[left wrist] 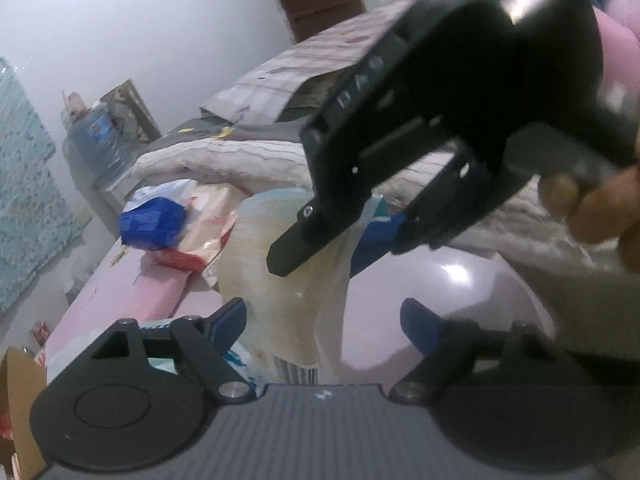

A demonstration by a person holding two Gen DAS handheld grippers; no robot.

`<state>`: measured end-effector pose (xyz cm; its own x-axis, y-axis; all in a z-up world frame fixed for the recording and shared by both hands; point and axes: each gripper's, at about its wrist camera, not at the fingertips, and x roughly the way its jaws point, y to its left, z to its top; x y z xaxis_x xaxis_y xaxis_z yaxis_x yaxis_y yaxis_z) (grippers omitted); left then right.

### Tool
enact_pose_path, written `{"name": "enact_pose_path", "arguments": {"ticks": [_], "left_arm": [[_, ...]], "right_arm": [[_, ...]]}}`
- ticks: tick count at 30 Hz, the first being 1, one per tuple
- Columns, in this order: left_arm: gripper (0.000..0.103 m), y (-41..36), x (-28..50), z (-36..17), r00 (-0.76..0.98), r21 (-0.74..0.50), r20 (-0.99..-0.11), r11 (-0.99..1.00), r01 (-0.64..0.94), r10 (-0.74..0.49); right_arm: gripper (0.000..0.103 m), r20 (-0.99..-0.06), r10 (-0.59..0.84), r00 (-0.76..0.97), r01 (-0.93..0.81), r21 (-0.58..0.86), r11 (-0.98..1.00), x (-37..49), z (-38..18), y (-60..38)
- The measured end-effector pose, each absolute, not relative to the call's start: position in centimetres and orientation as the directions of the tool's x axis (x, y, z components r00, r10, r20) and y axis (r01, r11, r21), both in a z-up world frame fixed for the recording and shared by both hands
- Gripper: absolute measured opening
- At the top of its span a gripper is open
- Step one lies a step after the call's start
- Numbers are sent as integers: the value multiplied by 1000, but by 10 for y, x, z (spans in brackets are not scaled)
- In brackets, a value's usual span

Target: Organize soft objects

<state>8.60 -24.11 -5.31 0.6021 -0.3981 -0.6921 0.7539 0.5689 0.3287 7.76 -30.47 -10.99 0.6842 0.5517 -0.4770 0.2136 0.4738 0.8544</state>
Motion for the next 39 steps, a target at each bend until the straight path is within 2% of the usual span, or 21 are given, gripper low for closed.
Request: {"name": "enact_pose_path", "arguments": {"ticks": [5, 10, 16, 23, 31, 35, 39], "left_arm": [[76, -251, 70, -66, 601, 368, -695, 523, 769, -395], [48, -258, 62, -76, 605, 395, -704, 503, 769, -371], [37, -249, 68, -71, 595, 358, -707, 533, 767, -382], [34, -226, 93, -53, 544, 197, -730, 635, 747, -413], [33, -170, 135, -3, 472, -162, -702, 765, 623, -533], [33, -132, 156, 13, 485, -295, -673, 804, 516, -558], [33, -91, 170, 25, 535, -346, -656, 842, 414, -532]], "right_arm": [[30, -505, 554, 662, 246, 845, 475, 49, -107, -313], [37, -544, 544, 638, 282, 823, 493, 29, -105, -315], [42, -528, 556, 641, 256, 831, 494, 14, -92, -318], [57, -530, 478, 700, 180, 779, 600, 13, -42, -330], [79, -513, 424, 746, 48, 677, 735, 53, 9, -332], [83, -543, 429, 722, 5, 623, 782, 108, 12, -326], [84, -595, 403, 695, -17, 548, 837, 176, 5, -311]]}}
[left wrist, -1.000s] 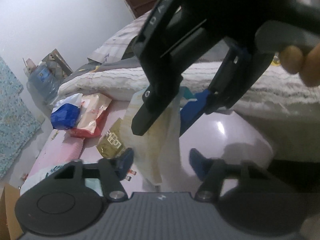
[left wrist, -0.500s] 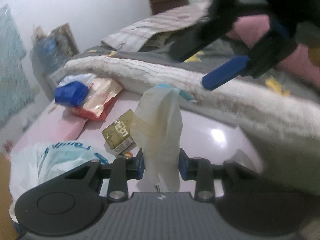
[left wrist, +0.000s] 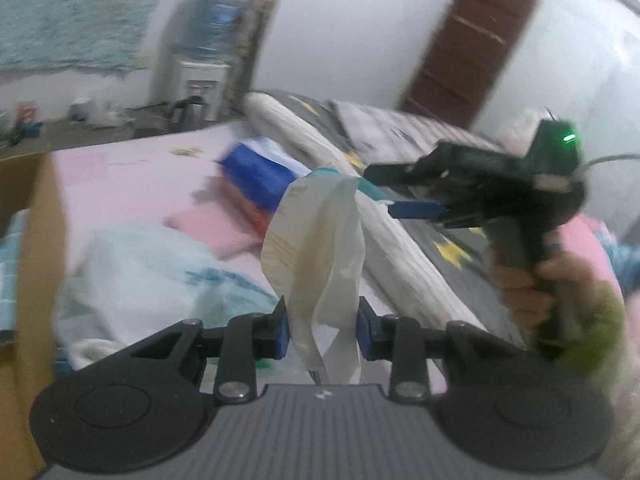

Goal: Organize soft objects
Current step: 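Carry the clear bag with the left tool to the box while the right tool grasps the blue snack bag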

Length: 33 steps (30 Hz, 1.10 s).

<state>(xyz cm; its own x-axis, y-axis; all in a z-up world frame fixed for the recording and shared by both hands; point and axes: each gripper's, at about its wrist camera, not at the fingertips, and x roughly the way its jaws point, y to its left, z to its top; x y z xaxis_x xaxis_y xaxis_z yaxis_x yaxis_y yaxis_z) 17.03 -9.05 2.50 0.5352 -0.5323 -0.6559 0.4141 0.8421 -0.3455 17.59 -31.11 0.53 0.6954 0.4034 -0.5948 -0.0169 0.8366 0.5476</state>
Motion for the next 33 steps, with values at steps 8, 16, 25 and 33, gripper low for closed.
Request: {"name": "enact_pose_path", "arguments": {"ticks": [8, 16, 25, 33], "left_arm": [[33, 8, 172, 56, 621, -385, -643, 890, 244, -448], [33, 105, 159, 73, 664, -338, -693, 940, 43, -280], [33, 157, 184, 3, 483, -432, -805, 899, -79, -344], [34, 161, 202, -47, 389, -423, -852, 898, -118, -350]], "right_arm": [[91, -729, 214, 650, -10, 274, 962, 288, -17, -264], [97, -792, 108, 601, -35, 109, 993, 337, -45, -235], [80, -802, 9, 598, -51, -26, 998, 342, -63, -215], [73, -786, 84, 612, 29, 128, 991, 334, -58, -240]]}}
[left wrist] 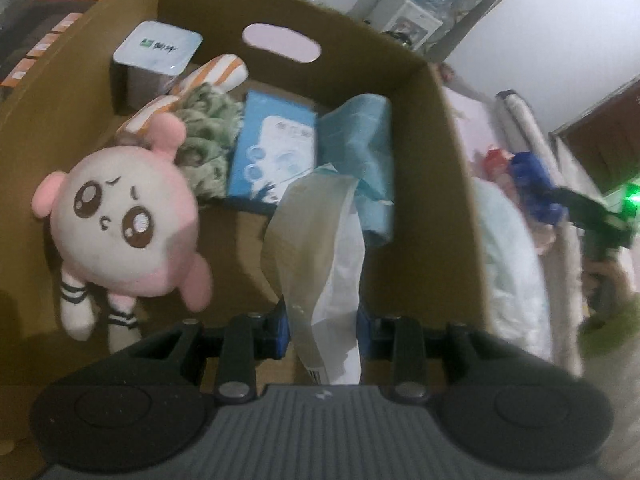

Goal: Organize soft objects
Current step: 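Carry the clear bag with the left tool to the box while the right tool grasps the blue snack bag, then lower the blue snack bag into the box with the right tool while the left tool releases the clear bag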

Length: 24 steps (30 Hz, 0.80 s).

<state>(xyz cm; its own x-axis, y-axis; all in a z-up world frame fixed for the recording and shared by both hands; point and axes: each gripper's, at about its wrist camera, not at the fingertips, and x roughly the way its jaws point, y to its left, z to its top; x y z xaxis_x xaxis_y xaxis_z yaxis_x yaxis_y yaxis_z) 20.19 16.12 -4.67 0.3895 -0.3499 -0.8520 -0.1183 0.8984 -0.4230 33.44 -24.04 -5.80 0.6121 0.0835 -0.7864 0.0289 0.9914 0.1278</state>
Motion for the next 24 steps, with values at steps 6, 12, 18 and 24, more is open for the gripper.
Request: {"name": "enact_pose_path", "arguments": {"ticks": [6, 12, 18, 24], "left_arm": [[34, 169, 206, -49, 381, -450, -842, 887, -102, -383], [34, 171, 202, -39, 382, -417, -852, 905, -83, -358], [34, 173, 190, -30, 429, -302, -873, 947, -104, -232], [34, 183, 180, -33, 456, -290, -867, 947, -136, -200]], "right_arm": [[73, -695, 281, 662, 14, 386, 922, 294, -34, -271], [74, -579, 469, 667, -29, 609, 793, 242, -9, -278], [74, -456, 687, 565, -104, 787, 608, 203, -2, -218], [74, -387, 823, 415, -158, 861, 484, 196, -1, -117]]}}
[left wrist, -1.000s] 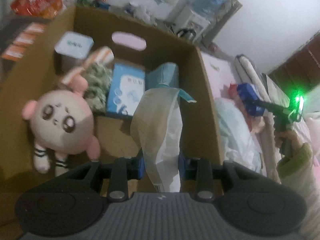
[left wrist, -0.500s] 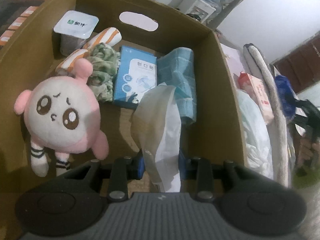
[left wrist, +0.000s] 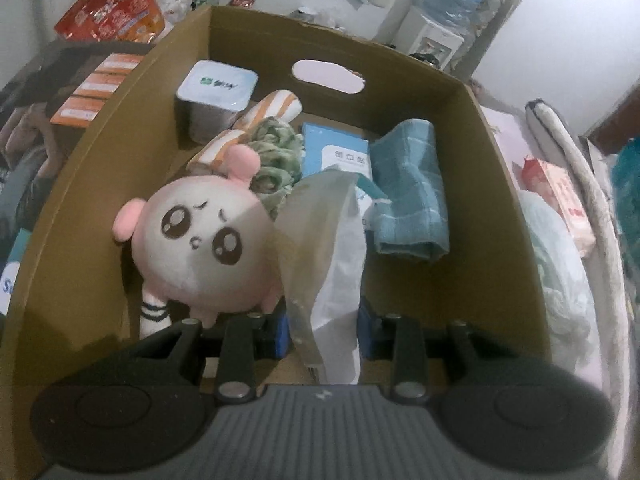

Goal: Organize soft objects
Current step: 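Lower the blue snack bag into the box with the right tool while the left tool releases the clear bag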

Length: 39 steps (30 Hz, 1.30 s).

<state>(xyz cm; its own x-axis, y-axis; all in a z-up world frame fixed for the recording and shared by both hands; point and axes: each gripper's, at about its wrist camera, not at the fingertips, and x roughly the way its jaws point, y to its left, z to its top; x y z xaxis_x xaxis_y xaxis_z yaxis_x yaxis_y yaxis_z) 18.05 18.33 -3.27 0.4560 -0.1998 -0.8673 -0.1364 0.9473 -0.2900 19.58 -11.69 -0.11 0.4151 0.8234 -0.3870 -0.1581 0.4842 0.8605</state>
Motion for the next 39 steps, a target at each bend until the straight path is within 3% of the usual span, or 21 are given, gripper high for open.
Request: {"name": "enact_pose_path", "arguments": {"ticks": [8, 15, 26, 34, 39], "left_arm": [[37, 196, 171, -40, 470, -341, -852, 926, -163, -231], [37, 195, 168, -46, 462, -350, -852, 924, -156, -245], [34, 189, 169, -46, 411, -362, -859, 930, -66, -306], [34, 161, 177, -33, 410, -198, -894, 980, 2, -181], [35, 140, 186, -27, 297, -59, -952, 996, 60, -75]], "right_arm": [[74, -561, 692, 454, -214, 685, 696, 193, 9, -6], [87, -648, 539, 537, -319, 436, 842, 168, 12, 59], [87, -632, 548, 549, -267, 489, 831, 161, 9, -13], [89, -616, 530, 582, -190, 531, 826, 161, -3, -59], [89, -614, 550, 566, -185, 555, 811, 160, -14, -69]]}}
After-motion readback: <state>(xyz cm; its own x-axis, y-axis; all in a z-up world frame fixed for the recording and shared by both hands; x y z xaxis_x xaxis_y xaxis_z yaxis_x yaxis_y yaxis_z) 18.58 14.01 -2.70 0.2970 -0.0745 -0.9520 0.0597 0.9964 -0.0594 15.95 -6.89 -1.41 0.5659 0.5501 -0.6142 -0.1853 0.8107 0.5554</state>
